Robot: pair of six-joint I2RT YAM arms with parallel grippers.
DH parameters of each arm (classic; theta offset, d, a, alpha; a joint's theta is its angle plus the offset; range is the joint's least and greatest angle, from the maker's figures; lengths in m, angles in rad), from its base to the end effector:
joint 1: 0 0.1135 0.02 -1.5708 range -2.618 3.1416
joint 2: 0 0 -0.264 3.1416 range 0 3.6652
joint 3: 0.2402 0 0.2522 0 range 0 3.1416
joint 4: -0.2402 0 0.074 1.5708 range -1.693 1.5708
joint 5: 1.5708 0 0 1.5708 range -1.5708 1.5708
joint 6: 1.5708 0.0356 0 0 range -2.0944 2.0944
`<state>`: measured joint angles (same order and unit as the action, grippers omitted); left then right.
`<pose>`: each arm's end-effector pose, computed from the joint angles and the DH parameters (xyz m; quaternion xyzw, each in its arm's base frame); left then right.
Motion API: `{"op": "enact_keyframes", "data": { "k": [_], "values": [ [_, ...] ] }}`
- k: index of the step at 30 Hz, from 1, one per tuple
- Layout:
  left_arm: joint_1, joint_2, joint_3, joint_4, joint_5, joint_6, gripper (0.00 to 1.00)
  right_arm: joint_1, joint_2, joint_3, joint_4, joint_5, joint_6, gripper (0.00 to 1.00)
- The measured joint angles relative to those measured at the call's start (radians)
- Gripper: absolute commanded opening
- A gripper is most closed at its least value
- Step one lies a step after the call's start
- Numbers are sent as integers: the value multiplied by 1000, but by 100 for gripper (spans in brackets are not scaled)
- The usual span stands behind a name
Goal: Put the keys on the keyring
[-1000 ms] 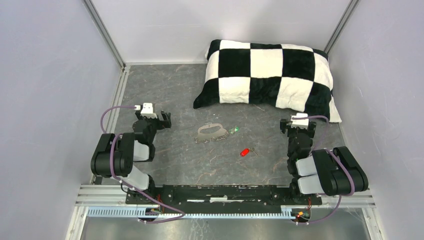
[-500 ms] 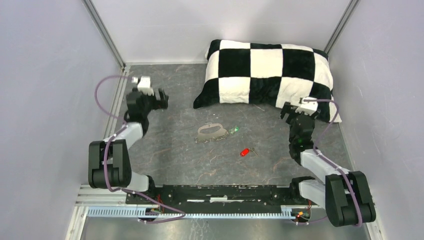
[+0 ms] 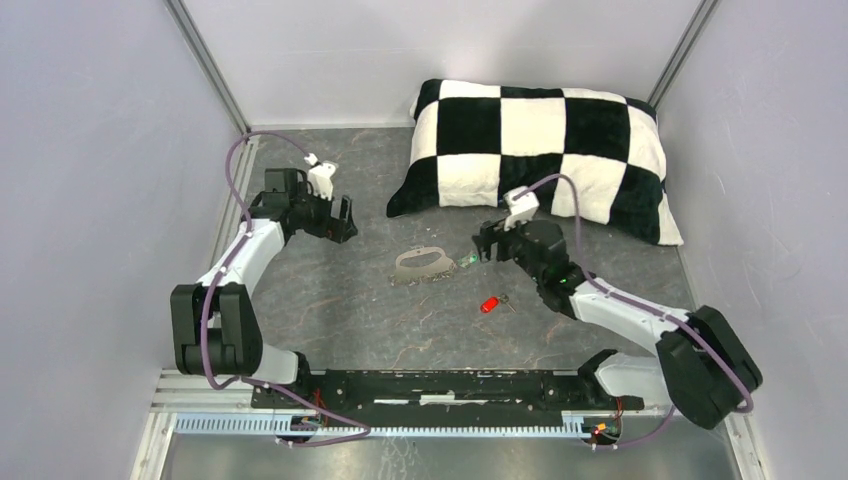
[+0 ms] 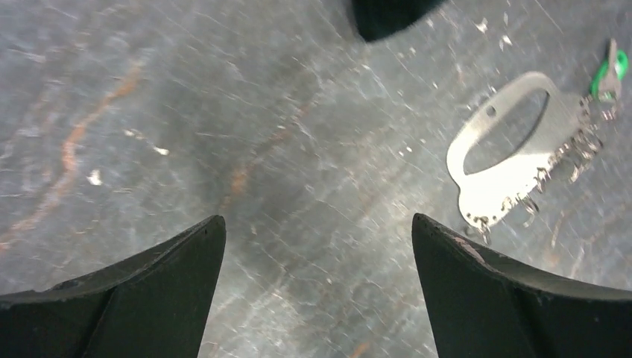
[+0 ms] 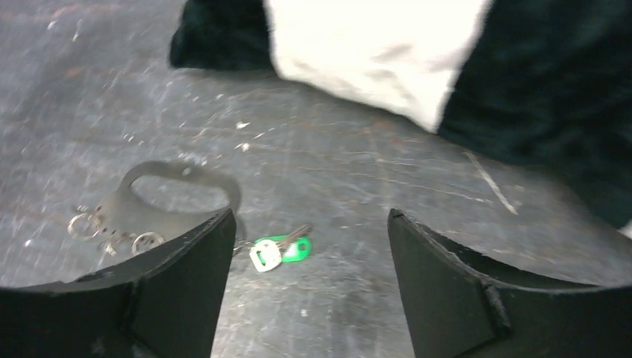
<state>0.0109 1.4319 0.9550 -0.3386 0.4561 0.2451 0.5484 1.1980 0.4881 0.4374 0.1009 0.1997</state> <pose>0.3014 -0.0124 0.2387 0.1886 0.8895 -0.1626 0.3831 0.2187 0.1294 0.2158 -0.1080 0.7888 0.1832 0.5767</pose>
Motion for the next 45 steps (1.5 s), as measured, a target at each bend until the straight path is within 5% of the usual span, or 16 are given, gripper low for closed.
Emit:
{"op": "enact_keyframes", "data": {
  "k": [16,45],
  "values": [
    [-124,6,95,-266,17,153,96,173,357,174,-77,-132,-60,34],
    [-142,4,100,-292,6,182,93,185,391,187,-119,-153,-59,34]
  ]
}}
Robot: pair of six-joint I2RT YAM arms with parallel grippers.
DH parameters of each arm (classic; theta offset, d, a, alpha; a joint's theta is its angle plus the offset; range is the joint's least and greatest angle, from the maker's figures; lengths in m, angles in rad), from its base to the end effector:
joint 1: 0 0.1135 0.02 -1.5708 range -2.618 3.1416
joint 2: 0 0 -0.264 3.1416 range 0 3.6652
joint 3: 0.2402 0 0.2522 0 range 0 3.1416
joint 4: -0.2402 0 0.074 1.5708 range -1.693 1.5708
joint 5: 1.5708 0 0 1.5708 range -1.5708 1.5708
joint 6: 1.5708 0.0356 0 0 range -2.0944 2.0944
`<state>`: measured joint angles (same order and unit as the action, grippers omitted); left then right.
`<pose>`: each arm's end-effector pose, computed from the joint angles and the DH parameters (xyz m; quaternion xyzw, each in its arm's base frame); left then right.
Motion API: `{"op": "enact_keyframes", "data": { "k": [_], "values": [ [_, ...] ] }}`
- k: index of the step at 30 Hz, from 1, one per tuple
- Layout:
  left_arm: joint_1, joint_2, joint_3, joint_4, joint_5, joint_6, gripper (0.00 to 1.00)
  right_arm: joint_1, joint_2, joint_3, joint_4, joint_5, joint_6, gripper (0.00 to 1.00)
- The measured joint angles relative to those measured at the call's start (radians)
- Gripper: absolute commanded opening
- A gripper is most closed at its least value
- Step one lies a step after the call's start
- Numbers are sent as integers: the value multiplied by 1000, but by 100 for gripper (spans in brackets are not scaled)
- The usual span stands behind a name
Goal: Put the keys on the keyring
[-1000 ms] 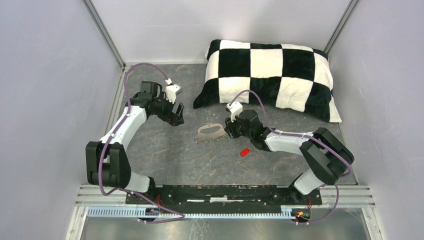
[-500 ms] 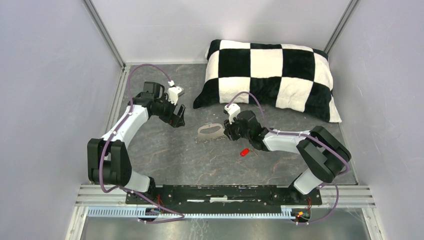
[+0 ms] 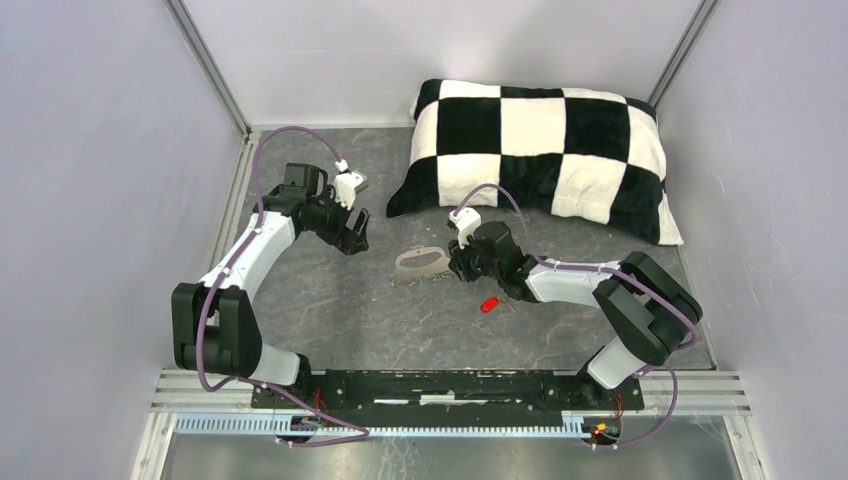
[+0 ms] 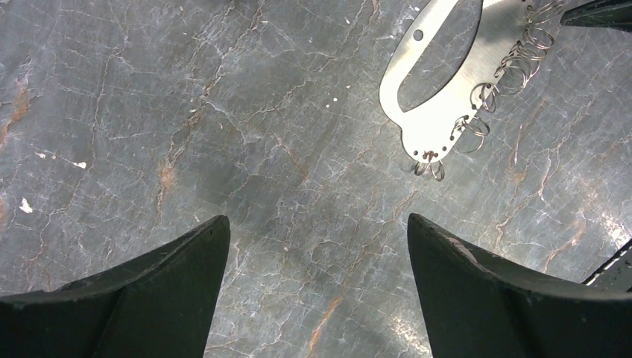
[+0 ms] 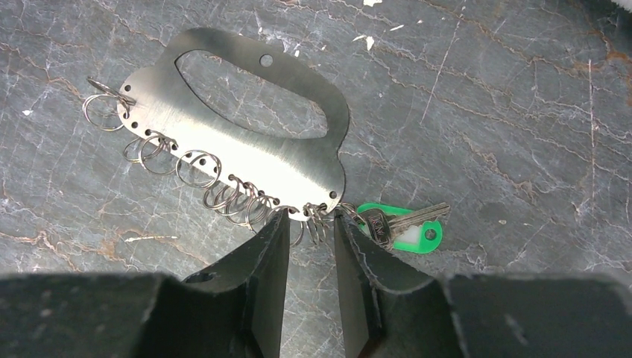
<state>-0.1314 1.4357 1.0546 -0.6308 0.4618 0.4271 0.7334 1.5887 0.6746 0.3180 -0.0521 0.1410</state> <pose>0.2857 -0.0538 0.2499 0.3186 0.8820 -0.1780 0.2980 0.2309 0.2105 0.1586 -0.2695 0.8413 0.2191 0.4144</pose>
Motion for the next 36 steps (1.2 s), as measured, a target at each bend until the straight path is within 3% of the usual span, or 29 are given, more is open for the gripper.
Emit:
{"op": "enact_keyframes", "data": {
  "k": [23,25,32,36],
  "values": [
    [0,-8,0,-2,-14,16,92,0,24,0,-22,27,0,33],
    [0,-8,0,-3,-14,16,92,0,25,0,-23,31,0,30],
    [0,-8,0,-3,-14,17,91,0,26,0,-28,34,2,3],
    [0,-18,0,-4,-13,18,90,0,26,0,-28,34,2,0]
  ]
}}
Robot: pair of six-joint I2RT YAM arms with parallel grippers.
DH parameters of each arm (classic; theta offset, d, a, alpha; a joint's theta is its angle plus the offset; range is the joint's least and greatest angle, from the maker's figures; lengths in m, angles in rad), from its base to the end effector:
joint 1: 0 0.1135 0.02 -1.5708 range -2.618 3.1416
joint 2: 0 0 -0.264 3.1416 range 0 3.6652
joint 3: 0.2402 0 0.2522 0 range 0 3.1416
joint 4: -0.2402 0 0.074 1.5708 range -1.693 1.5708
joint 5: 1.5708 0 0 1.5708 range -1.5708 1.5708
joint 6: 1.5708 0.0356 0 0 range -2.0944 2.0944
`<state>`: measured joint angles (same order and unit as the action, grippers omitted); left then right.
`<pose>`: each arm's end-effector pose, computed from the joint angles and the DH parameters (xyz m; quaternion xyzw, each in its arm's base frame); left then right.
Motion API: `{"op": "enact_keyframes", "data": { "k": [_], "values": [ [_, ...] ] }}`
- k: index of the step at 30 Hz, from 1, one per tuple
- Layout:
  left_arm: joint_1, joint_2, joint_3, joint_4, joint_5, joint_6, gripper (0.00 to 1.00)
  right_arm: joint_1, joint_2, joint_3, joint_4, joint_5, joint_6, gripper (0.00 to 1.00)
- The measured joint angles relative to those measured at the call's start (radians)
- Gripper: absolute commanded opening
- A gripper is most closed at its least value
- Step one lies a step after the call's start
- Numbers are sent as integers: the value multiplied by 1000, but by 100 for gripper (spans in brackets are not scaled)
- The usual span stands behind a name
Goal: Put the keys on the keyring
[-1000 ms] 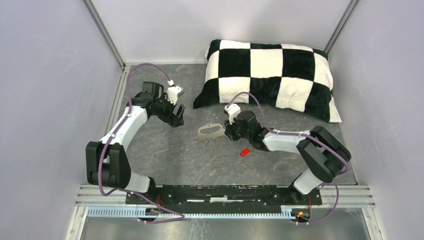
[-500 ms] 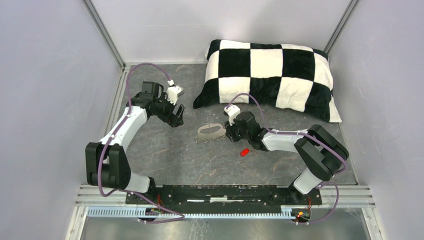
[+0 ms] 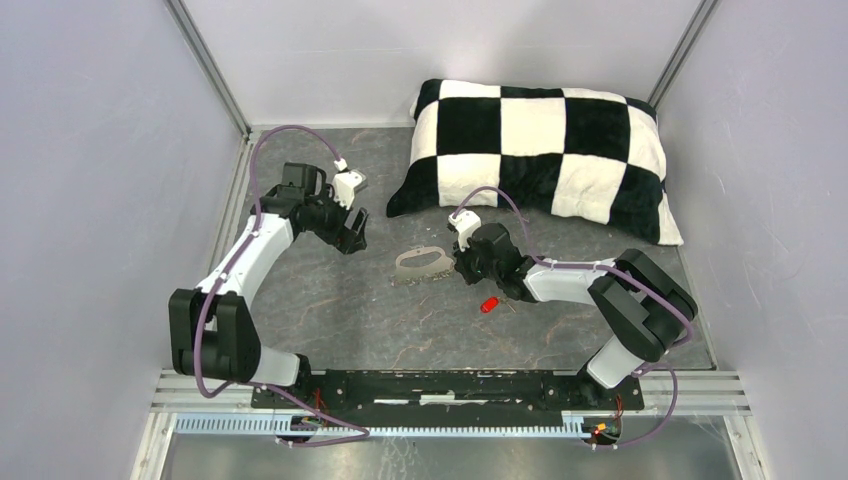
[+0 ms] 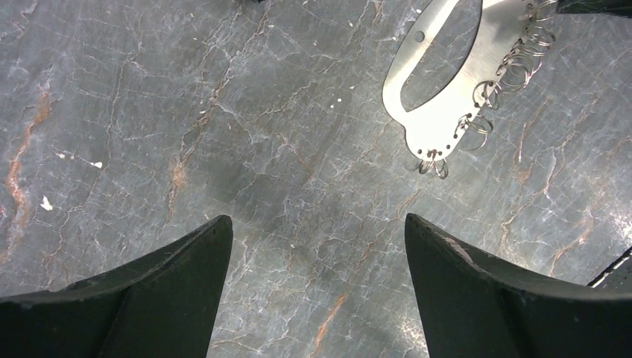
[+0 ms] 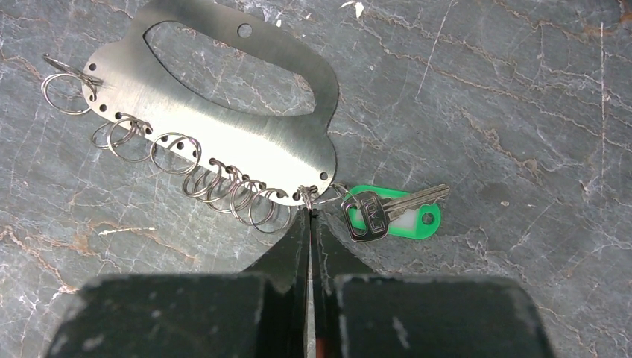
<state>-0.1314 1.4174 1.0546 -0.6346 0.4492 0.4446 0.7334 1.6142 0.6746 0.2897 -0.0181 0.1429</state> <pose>0.2830 -0.0530 0.2545 0.3260 0.8787 -0.1680 0.3056 0.2311 0.2091 0.1486 -0.2645 0.8559 0.1959 0.3989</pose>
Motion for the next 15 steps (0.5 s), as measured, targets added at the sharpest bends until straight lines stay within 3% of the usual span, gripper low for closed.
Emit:
{"op": "enact_keyframes", "data": {
  "k": [7,15],
  "values": [
    [-4,-40,13,-25,63,10,88,6,-42,10,-46,-56,-31,0],
    [-19,-121,128,-180,292,160,93,89,-276,159,-156,-171,-128,1]
  ]
}}
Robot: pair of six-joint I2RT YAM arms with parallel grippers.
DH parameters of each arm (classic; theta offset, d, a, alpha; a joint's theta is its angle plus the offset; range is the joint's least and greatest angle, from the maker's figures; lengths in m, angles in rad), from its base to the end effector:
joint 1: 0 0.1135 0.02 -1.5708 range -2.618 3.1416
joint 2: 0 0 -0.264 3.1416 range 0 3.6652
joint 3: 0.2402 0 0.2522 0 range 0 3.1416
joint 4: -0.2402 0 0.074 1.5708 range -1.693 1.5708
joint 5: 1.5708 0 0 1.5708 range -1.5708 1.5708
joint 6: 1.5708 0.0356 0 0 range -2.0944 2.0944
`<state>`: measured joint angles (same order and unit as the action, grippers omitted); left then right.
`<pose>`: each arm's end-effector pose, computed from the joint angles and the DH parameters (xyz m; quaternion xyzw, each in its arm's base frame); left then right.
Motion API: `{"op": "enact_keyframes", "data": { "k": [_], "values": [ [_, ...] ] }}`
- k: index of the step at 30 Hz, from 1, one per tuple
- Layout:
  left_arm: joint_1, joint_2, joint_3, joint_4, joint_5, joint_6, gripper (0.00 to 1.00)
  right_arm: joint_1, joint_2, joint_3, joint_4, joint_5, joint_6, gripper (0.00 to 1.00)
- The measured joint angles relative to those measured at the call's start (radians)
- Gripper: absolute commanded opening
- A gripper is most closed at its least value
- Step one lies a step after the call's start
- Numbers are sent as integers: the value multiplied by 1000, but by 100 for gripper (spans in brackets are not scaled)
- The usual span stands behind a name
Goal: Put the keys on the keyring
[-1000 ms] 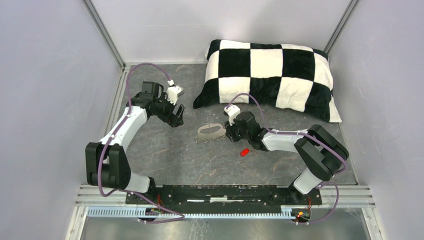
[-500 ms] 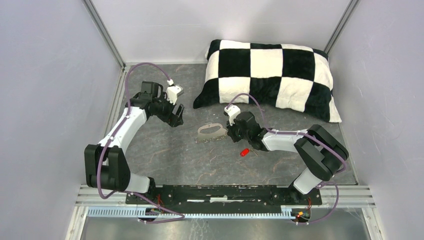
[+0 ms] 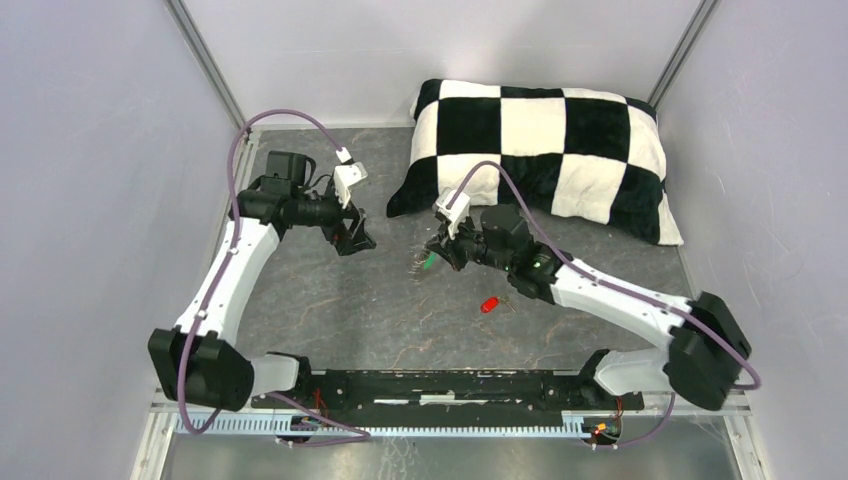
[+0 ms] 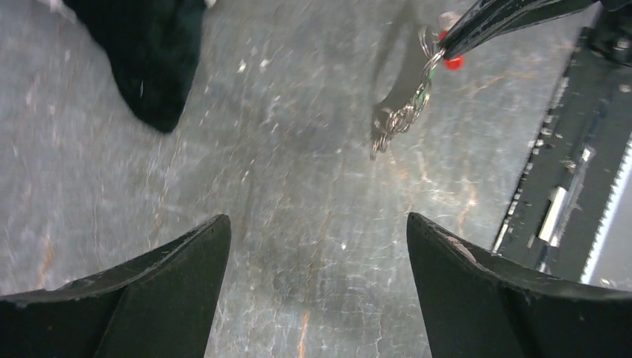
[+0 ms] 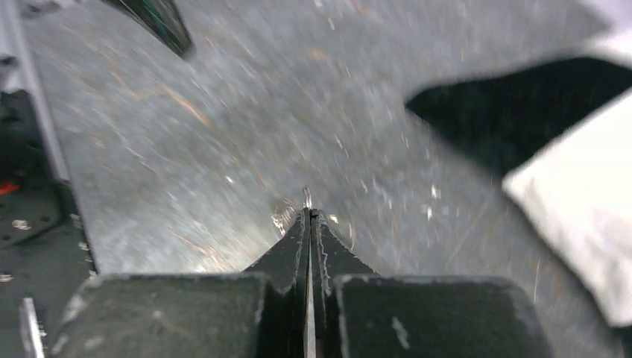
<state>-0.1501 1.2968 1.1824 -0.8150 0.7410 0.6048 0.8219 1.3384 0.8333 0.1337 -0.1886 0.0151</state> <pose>0.2523 -0.0625 0.3190 0.4321 0.7803 -0.2686 0.3637 0.2022 0.2273 0.2648 -0.3715 0.7350 0.2994 0.4818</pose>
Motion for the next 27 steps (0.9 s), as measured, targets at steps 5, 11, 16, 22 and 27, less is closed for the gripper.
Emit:
{"op": "enact_keyframes", "data": {
  "k": [5,11,16,22,27],
  "values": [
    [-79,-49,155,-178,83,104,90,87,-131,82,-41,-18,-59,1],
    [-177,-87,332,-302,132,124,75,223,-220,149,-94,8,-117,0],
    [-205,-130,390,-357,178,114,74,323,-232,212,-145,60,-161,0],
    [-262,-158,416,-455,200,106,71,400,-235,282,-209,128,-206,0],
    [-267,-159,425,-471,199,90,67,426,-231,320,-243,189,-227,0]
  ]
}}
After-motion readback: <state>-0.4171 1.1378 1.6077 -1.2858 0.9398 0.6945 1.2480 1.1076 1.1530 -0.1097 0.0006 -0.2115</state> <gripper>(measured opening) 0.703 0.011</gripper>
